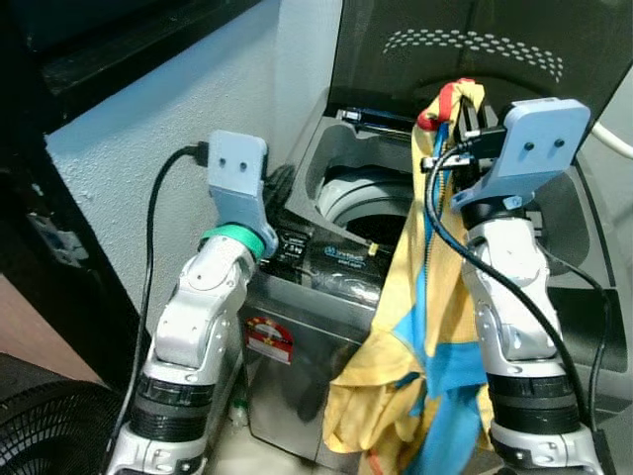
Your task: Clothes washing
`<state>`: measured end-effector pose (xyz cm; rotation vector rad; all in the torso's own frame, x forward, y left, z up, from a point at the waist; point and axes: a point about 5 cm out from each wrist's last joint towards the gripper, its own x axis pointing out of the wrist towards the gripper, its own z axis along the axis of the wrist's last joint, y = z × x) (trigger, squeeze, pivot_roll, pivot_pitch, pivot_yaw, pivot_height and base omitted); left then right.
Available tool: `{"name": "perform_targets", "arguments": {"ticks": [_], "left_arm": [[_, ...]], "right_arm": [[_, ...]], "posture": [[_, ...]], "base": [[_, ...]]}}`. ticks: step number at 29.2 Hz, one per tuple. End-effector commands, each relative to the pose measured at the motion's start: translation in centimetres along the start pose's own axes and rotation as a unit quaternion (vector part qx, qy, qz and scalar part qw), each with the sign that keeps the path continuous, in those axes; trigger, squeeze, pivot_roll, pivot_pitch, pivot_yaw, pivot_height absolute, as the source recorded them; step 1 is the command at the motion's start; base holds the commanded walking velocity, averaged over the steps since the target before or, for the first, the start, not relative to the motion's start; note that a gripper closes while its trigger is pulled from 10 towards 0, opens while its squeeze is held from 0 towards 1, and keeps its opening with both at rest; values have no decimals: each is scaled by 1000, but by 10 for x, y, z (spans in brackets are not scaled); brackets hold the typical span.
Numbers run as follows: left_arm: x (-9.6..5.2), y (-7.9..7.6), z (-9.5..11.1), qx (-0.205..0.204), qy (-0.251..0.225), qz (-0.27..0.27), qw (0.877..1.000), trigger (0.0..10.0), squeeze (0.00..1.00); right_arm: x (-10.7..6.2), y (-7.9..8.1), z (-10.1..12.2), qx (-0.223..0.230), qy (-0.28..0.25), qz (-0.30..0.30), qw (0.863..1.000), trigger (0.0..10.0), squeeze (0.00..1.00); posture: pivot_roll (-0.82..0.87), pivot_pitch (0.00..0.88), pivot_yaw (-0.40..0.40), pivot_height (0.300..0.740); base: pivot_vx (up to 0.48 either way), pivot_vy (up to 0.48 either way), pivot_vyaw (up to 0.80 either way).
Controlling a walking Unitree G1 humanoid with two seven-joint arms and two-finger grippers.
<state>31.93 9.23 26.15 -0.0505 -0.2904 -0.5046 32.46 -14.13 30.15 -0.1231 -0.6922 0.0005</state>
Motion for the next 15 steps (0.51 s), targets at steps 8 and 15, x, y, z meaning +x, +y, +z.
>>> {"name": "perform_targets", "arguments": {"ticks": [8, 15], "left_arm": [[-29, -26, 1, -41, 37, -232, 971, 10000, 0], [-41, -44, -8, -79, 68, -340, 935, 10000, 0]], "right_arm": [[48, -7, 36, 43, -74, 15, 996, 10000, 0], [83, 0, 77, 149, -128, 64, 978, 10000, 0]], "posture": [[90, 0, 14, 740], [92, 0, 6, 740]], "base": [[0, 0, 0], [0, 0, 0]]}}
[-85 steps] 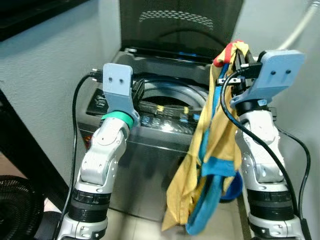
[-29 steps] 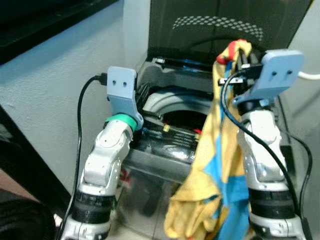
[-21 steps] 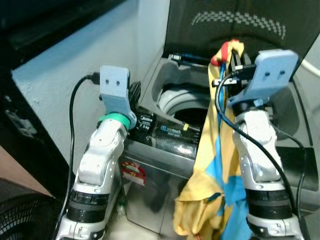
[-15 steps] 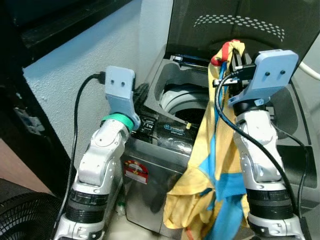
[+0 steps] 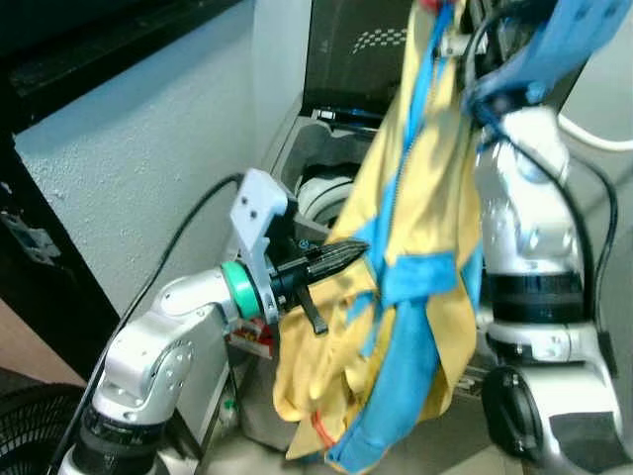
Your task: Clothes washing
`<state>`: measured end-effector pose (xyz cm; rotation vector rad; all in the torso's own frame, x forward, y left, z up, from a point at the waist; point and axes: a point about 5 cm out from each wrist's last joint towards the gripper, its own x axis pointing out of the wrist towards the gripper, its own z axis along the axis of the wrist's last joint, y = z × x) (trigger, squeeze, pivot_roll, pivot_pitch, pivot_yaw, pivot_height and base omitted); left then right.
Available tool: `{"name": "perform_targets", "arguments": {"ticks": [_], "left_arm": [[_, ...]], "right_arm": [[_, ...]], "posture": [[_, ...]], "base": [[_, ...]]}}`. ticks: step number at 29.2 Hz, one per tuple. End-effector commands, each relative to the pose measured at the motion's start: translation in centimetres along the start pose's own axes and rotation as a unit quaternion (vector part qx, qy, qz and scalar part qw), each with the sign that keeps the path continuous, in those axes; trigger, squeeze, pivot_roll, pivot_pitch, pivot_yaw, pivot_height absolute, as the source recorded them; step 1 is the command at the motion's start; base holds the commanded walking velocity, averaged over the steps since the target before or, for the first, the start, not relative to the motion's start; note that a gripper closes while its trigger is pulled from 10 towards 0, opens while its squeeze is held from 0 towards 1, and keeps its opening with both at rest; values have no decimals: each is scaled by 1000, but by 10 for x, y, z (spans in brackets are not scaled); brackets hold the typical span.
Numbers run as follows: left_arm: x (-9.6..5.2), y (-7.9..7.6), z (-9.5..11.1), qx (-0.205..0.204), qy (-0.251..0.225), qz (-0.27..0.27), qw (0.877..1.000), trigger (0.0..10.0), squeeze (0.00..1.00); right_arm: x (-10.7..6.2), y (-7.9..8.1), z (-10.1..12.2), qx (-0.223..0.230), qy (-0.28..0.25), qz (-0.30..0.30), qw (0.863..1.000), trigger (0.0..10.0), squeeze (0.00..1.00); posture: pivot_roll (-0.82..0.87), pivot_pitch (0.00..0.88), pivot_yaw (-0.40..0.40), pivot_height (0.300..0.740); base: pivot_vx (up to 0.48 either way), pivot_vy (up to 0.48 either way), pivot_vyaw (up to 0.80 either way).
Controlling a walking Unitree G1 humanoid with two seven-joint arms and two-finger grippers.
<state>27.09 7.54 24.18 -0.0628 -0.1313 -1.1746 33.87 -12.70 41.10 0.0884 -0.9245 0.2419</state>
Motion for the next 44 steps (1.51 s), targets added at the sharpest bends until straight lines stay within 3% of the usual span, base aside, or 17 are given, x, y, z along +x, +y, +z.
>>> {"name": "perform_targets", "arguments": {"ticks": [1, 5, 6, 7, 9, 13, 15, 17, 18, 20, 26, 28, 29, 32, 40, 42, 44], "left_arm": [[4, -8, -4, -7, 6, -34, 999, 10000, 0], [6, -8, -5, -7, 10, -44, 999, 10000, 0], [35, 26, -20, 15, 57, 7, 998, 10000, 0], [35, 26, -20, 15, 57, 7, 998, 10000, 0], [40, 68, -20, 47, 94, 86, 991, 10000, 0], [35, 84, -15, 55, 100, 118, 986, 10000, 0], [31, 92, -11, 64, 105, 136, 983, 10000, 0], [18, 111, 5, 100, 104, 175, 974, 10000, 0], [-2, 134, 37, 165, 95, 232, 954, 10000, 0], [-7, 141, 52, 192, 79, 261, 943, 10000, 0], [-10, 152, 77, 233, 43, 314, 919, 10000, 0], [-14, 163, 110, 292, 11, 388, 874, 10000, 0], [-14, 163, 110, 292, 11, 388, 874, 10000, 0], [-15, 165, 126, 313, -12, 411, 856, 10000, 0], [-2, 158, 109, 292, -12, 351, 890, 10000, 0], [10, 139, 94, 279, -31, 269, 921, 10000, 0], [12, 127, 89, 268, -45, 235, 933, 10000, 0]], "right_arm": [[9, -1, 10, 37, -21, 4, 999, 10000, 0], [14, 1, 15, 52, -32, 10, 998, 10000, 0], [37, -2, 65, 153, -109, 36, 982, 10000, 0], [37, -2, 65, 153, -109, 36, 982, 10000, 0], [43, -31, 103, 192, -170, 13, 966, 10000, 0], [42, -48, 114, 189, -188, -13, 964, 10000, 0], [40, -60, 115, 173, -190, -36, 966, 10000, 0], [31, -90, 108, 95, -171, -94, 976, 10000, 0], [12, -127, 93, -17, -123, -150, 981, 10000, 0], [3, -128, 77, -52, -84, -137, 986, 10000, 0], [-17, -112, 36, -106, 5, -69, 992, 10000, 0], [-51, -75, -20, -104, 110, 51, 987, 10000, 0], [-51, -75, -20, -104, 110, 51, 987, 10000, 0], [-77, -29, -52, -65, 161, 149, 974, 10000, 0], [-85, 12, -80, -91, 191, 214, 954, 10000, 0], [-85, 12, -110, -162, 251, 162, 940, 10000, 0], [-82, 8, -119, -186, 270, 123, 937, 10000, 0]], "posture": [[92, 0, 6, 740], [92, 0, 5, 740], [65, 1, 21, 740], [65, 1, 21, 740], [46, 13, 37, 740], [46, 13, 37, 740], [43, 16, 42, 740], [32, 30, 58, 740], [36, 36, 56, 740], [40, 40, 52, 740], [45, 46, 48, 740], [49, 54, 45, 740], [49, 54, 45, 740], [49, 57, 48, 740], [49, 57, 48, 740], [63, 68, 28, 740], [63, 68, 28, 740]], "base": [[0, 0, 0], [0, 0, 0], [0, 0, 0], [0, 0, 0], [0, 0, 0], [0, 0, 0], [0, 0, 0], [0, 0, 0], [0, 0, 0], [0, 0, 0], [0, 0, 0], [0, 0, 0], [0, 0, 0], [0, 0, 0], [0, 0, 0], [0, 0, 0], [0, 0, 0]]}}
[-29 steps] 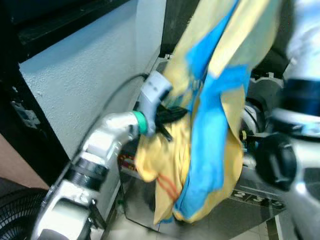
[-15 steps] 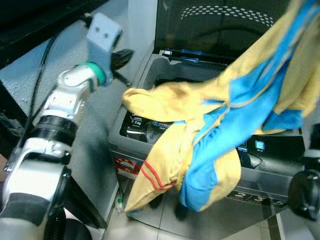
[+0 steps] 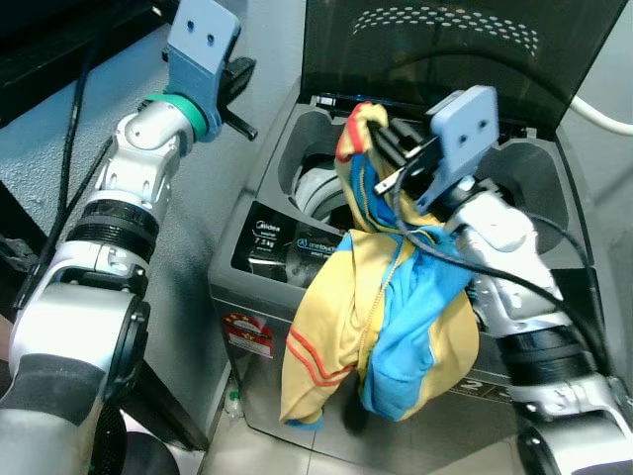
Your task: Clothes washing
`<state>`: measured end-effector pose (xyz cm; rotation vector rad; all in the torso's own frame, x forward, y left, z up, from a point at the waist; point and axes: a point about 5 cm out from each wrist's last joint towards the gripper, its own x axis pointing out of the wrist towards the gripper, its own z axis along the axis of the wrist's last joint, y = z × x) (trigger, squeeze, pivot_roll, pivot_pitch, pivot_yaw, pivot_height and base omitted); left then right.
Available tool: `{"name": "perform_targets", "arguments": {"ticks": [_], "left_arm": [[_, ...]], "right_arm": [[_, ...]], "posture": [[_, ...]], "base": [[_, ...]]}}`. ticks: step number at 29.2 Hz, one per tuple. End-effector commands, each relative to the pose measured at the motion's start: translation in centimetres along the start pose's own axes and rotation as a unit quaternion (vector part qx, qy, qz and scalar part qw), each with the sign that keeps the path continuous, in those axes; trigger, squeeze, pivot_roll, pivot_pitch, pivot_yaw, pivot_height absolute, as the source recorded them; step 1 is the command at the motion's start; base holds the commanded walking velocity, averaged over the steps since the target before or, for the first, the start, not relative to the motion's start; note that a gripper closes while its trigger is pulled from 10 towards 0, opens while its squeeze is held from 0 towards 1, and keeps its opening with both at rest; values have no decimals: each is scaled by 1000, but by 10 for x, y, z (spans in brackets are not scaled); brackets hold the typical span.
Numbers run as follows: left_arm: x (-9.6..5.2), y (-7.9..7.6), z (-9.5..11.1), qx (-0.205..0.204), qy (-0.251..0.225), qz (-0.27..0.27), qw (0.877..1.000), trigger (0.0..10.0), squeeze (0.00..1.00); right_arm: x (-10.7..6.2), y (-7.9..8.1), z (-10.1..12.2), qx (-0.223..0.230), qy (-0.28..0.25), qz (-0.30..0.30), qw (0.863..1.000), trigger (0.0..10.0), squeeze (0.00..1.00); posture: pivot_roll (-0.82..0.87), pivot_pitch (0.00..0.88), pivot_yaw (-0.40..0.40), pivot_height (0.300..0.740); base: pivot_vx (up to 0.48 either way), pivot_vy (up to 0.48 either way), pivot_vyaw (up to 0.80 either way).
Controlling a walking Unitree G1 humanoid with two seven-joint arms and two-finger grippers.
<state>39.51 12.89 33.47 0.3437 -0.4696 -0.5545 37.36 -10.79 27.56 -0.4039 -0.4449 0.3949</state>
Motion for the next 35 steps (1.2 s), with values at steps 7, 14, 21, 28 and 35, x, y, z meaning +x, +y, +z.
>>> {"name": "perform_targets", "arguments": {"ticks": [7, 14, 21, 28, 35], "left_arm": [[-22, -33, 10, -43, -49, -78, 995, 10000, 0], [-45, -46, 14, -56, -51, -86, 993, 10000, 0], [-60, -46, 19, -58, -43, -100, 992, 10000, 0], [-86, -56, 15, -58, -5, -158, 986, 10000, 0], [-95, -74, 16, -67, 8, -183, 981, 10000, 0]], "right_arm": [[11, -16, -12, -8, 64, -103, 993, 10000, 1000], [2, -28, -13, -30, 84, -84, 992, 10000, 1000], [-7, -38, -19, -59, 96, -64, 992, 10000, 1000], [-70, -40, -18, -7, 91, 170, 981, 10000, 0], [-87, -42, -9, 49, 62, 207, 975, 10000, 0]], "posture": [[81, 76, 21, 740], [96, 86, 16, 740], [97, 87, 15, 740], [100, 89, 13, 740], [105, 83, 0, 740]], "base": [[0, 0, 0], [0, 0, 0], [0, 0, 0], [0, 0, 0], [0, 0, 0]]}}
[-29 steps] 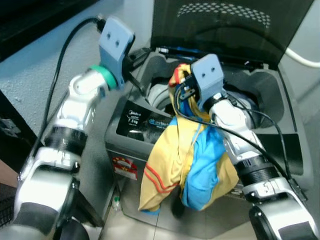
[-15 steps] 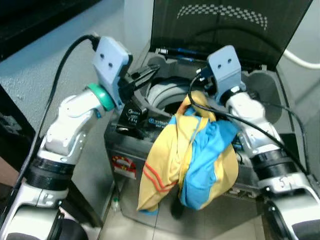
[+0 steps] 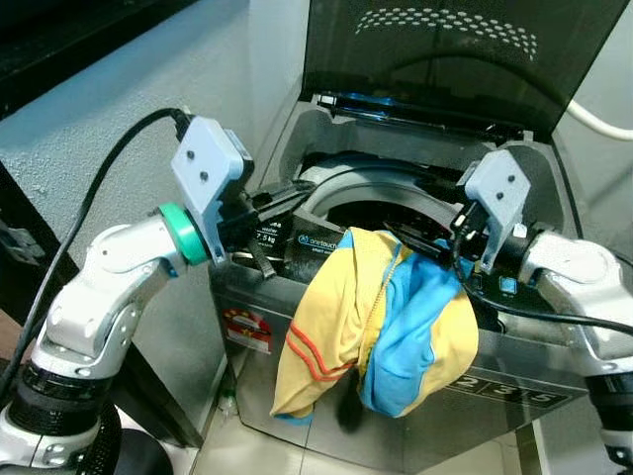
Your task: Clothes washing
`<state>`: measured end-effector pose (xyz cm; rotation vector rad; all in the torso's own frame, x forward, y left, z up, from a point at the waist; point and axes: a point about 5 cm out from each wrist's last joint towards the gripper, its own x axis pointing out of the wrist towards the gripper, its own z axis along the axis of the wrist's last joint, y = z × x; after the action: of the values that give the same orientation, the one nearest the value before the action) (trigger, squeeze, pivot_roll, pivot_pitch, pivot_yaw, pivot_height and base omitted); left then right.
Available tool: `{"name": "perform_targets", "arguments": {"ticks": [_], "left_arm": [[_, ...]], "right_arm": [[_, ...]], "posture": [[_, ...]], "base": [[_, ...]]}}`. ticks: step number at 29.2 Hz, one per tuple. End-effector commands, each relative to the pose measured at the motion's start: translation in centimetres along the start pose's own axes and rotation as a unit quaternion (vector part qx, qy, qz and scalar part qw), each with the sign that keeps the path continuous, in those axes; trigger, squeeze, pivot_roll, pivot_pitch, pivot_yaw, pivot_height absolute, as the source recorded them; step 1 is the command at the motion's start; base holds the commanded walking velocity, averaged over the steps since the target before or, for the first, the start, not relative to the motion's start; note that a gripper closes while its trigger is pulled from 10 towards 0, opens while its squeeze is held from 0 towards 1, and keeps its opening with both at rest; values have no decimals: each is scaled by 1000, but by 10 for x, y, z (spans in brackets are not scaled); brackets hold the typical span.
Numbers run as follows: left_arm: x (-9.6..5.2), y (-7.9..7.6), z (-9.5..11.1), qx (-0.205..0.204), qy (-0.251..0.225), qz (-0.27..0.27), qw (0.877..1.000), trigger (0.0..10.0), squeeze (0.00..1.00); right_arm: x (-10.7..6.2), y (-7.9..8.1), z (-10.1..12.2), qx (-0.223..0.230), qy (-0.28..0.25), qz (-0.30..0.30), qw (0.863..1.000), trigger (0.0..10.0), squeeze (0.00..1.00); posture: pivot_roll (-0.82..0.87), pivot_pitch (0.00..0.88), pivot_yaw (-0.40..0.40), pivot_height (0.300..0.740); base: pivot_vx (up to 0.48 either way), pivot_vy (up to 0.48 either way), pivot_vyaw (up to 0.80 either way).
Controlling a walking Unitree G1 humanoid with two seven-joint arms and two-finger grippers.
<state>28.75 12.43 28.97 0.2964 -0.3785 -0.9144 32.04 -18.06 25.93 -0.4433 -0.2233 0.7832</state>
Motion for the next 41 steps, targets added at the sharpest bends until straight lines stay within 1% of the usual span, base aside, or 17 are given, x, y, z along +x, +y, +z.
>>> {"name": "perform_targets", "arguments": {"ticks": [1, 2, 4, 5, 8, 10, 11, 12, 14, 15, 17, 22, 27, 28, 29, 34, 41], "left_arm": [[-2, -12, -3, -1, 18, -24, 1000, 10000, 0], [-3, -16, -3, 2, 24, -33, 999, 10000, 0], [-3, -16, -3, 2, 24, -33, 999, 10000, 0], [-6, -19, -3, 2, 31, -41, 999, 10000, 0], [-10, -22, -3, 5, 41, -49, 998, 10000, 0], [-10, -22, -3, 5, 41, -49, 998, 10000, 0], [-12, -23, -3, 6, 46, -50, 998, 10000, 0], [-12, -23, -3, 6, 46, -50, 998, 10000, 0], [-14, -25, -5, 7, 54, -54, 997, 10000, 0], [-14, -25, -5, 7, 54, -54, 997, 10000, 0], [-12, -28, -6, 6, 57, -57, 997, 10000, 0], [-11, -32, -7, 3, 59, -59, 997, 10000, 0], [-10, -32, -6, 2, 60, -59, 996, 10000, 0], [-10, -32, -6, 2, 60, -59, 996, 10000, 0], [-10, -33, -6, 1, 60, -58, 996, 10000, 0], [-10, -34, -5, -2, 60, -58, 996, 10000, 0], [-9, -35, -5, -4, 61, -56, 997, 10000, 0]], "right_arm": [[-10, 1, 1, 31, -12, 9, 999, 10000, 0], [-14, 2, 2, 44, -20, 15, 999, 10000, 0], [-14, 2, 2, 44, -20, 15, 999, 10000, 0], [-20, 4, 1, 55, -20, 24, 998, 10000, 0], [-28, 10, -6, 52, 4, 43, 998, 10000, 0], [-28, 10, -6, 52, 4, 43, 998, 10000, 0], [-34, 14, -11, 45, 28, 59, 997, 10000, 0], [-34, 14, -11, 45, 28, 59, 997, 10000, 0], [-43, 20, -22, 37, 72, 87, 993, 10000, 0], [-43, 20, -22, 37, 72, 87, 993, 10000, 0], [-49, 24, -31, 36, 102, 100, 989, 10000, 0], [-46, 32, -44, 47, 122, 106, 986, 10000, 0], [-43, 33, -47, 52, 125, 102, 986, 9765, 0], [-41, 34, -50, 54, 127, 98, 986, 6980, 0], [-38, 33, -52, 53, 128, 88, 986, 0, 0], [-32, 29, -53, 44, 121, 60, 990, 0, 0], [-29, 25, -50, 39, 106, 37, 993, 0, 0]], "posture": [[107, 81, 0, 740], [107, 81, 0, 740], [107, 81, 0, 740], [107, 81, 0, 740], [109, 79, 0, 740], [109, 79, 0, 740], [109, 79, 0, 740], [109, 79, 0, 740], [109, 79, 0, 740], [109, 79, 0, 740], [97, 79, 0, 740], [97, 79, 0, 740], [98, 83, -2, 740], [101, 84, -3, 740], [104, 85, -3, 740], [104, 85, -3, 740], [106, 87, -4, 740]], "base": [[0, 0, 0], [0, 0, 0], [0, 0, 0], [0, 0, 0], [0, 0, 0], [0, 0, 0], [0, 0, 0], [0, 0, 0], [0, 0, 0], [0, 0, 0], [0, 0, 0], [0, 0, 0], [0, 0, 0], [0, 0, 0], [0, 0, 0], [0, 0, 0], [0, 0, 0]]}}
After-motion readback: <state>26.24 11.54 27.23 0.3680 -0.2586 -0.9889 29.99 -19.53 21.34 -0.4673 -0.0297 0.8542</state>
